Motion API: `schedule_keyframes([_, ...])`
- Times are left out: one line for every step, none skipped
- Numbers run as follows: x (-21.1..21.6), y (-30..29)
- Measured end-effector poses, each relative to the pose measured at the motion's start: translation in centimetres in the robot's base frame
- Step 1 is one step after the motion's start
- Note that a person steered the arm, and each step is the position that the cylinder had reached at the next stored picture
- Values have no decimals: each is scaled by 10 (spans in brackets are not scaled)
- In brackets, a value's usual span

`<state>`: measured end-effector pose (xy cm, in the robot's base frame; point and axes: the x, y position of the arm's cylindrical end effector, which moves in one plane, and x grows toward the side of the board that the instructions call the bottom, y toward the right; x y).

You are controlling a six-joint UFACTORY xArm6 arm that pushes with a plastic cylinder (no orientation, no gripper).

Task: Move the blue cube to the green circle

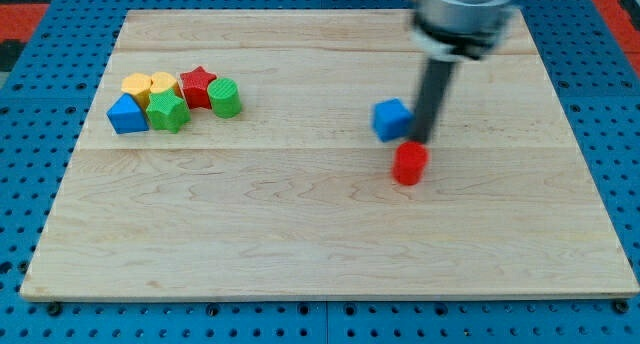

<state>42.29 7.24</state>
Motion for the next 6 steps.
schedule_keyframes([-14,-78])
schedule_keyframes([-30,-33])
schedule_keyframes([-58,11])
schedule_keyframes([-67,-30])
schedule_keyframes([-51,-111])
schedule_keyframes([-22,-133])
